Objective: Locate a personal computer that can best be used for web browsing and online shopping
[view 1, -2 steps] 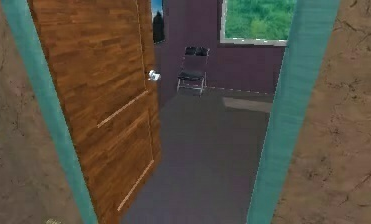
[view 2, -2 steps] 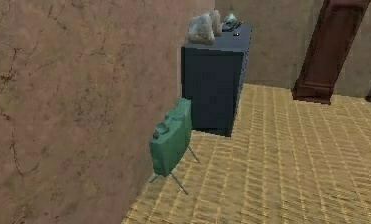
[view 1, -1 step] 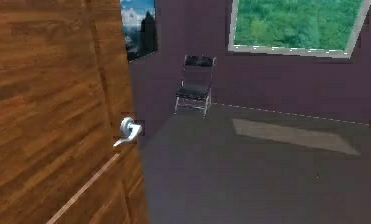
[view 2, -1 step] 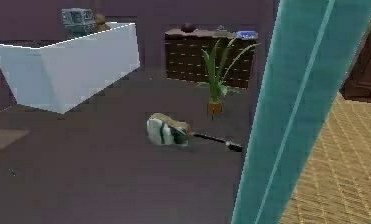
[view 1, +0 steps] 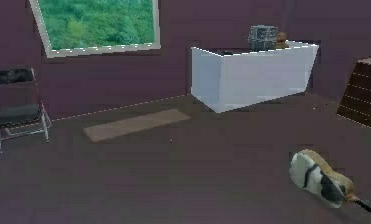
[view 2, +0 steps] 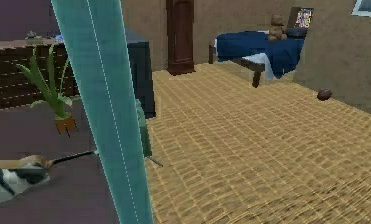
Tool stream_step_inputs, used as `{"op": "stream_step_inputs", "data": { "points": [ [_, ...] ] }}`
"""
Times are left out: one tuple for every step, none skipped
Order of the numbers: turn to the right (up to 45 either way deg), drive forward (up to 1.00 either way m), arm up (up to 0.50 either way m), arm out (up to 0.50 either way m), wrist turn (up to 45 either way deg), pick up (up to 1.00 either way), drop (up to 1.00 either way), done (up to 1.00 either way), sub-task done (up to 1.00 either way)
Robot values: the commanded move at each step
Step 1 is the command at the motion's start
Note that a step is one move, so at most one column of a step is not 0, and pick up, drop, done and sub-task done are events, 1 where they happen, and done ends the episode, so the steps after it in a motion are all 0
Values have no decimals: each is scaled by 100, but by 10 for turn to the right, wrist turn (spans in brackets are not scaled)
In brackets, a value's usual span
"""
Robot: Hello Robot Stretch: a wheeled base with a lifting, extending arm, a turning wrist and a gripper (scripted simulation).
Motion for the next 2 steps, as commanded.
{"op": "stream_step_inputs", "data": {
  "points": [
    [120,0,0,0,0,0,0,0,0],
    [0,100,0,0,0,0,0,0,0]
  ]
}}
